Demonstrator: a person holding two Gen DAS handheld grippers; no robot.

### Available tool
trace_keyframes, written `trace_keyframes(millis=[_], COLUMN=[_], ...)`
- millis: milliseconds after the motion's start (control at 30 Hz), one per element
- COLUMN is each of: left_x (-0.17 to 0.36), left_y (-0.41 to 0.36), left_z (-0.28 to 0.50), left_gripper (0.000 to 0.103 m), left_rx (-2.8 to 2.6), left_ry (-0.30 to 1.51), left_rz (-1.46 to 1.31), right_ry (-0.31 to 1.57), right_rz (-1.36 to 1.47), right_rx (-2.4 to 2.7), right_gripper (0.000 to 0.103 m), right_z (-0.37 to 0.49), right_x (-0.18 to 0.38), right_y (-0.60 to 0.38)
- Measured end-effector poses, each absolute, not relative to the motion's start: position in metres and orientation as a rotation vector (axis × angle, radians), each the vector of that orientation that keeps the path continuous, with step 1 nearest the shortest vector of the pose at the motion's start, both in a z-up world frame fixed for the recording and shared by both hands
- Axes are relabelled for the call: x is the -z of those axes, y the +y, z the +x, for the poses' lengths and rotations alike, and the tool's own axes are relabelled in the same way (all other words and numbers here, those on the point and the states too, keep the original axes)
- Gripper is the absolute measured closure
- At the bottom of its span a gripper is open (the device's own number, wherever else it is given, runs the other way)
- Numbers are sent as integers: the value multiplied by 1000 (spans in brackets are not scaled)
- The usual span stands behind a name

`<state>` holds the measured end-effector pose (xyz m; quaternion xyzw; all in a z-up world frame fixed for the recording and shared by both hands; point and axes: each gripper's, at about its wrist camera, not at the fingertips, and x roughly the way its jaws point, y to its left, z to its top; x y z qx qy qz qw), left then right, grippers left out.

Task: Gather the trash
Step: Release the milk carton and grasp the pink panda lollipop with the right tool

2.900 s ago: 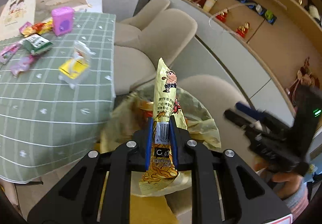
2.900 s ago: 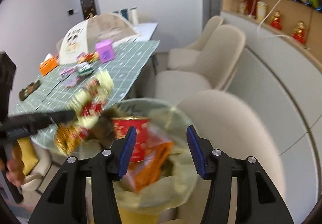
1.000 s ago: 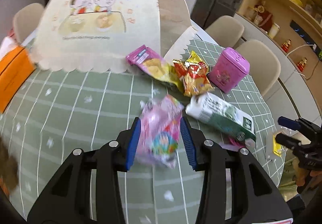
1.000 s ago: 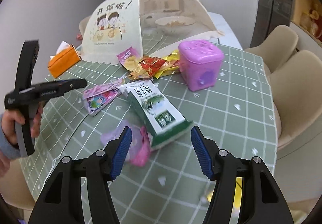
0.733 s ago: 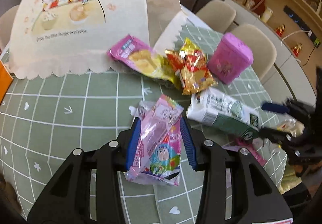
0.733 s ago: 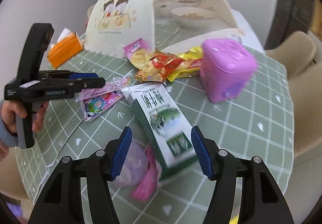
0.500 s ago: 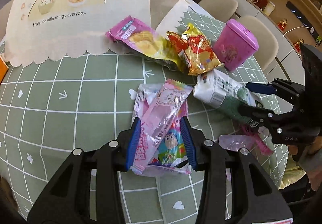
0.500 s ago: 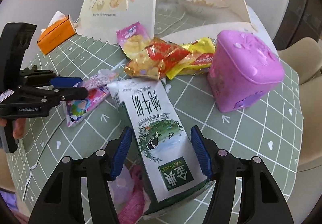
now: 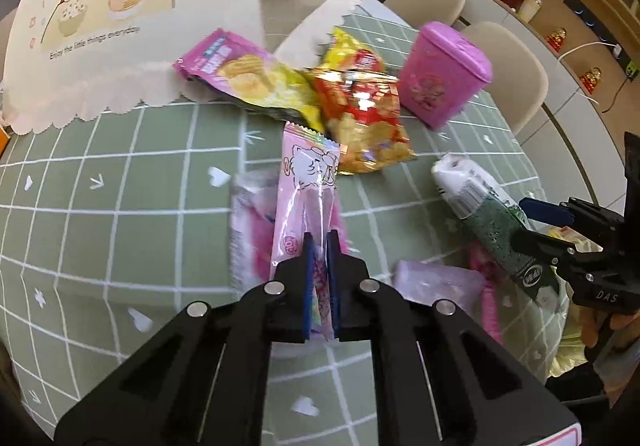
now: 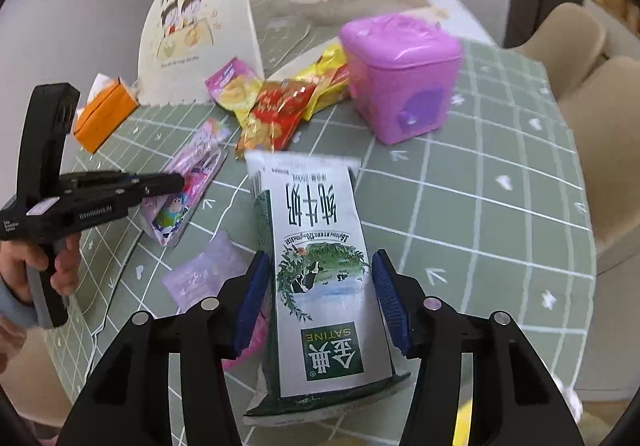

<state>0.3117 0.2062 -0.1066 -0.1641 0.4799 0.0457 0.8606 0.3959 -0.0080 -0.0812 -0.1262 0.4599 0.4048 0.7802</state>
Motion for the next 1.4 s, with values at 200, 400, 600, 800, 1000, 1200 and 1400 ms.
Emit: trace_keyframes(millis=[200, 400, 600, 800, 1000, 1200, 1400], left_x=[89, 82, 83, 85, 91, 97, 92], left_y=[183, 182, 204, 218, 229, 241, 243], left_z=[284, 255, 265, 283, 286, 285, 280], left_gripper=[99, 99, 99, 99, 99, 99, 99], left_rx=[-94, -112, -11, 148, 218, 245, 288], left_ry=[1003, 1012, 995, 1033, 1058, 1070, 1047], left_rz=[-367, -354, -316, -244, -254, -285, -261], right_ry=[934, 905, 918, 999, 1015, 1085, 1052], right_rz=[-257, -236, -202, -54, -50, -17, 35], right_rx=[-910, -915, -816, -600, -338, -261, -279], right_gripper=[53, 53, 53, 53, 55, 74, 84], right_z=[379, 368, 336, 305, 319, 330, 305], right_x=[62, 53, 54, 78, 100, 122, 103], right_y=[-20, -6, 7, 14, 27, 33, 23])
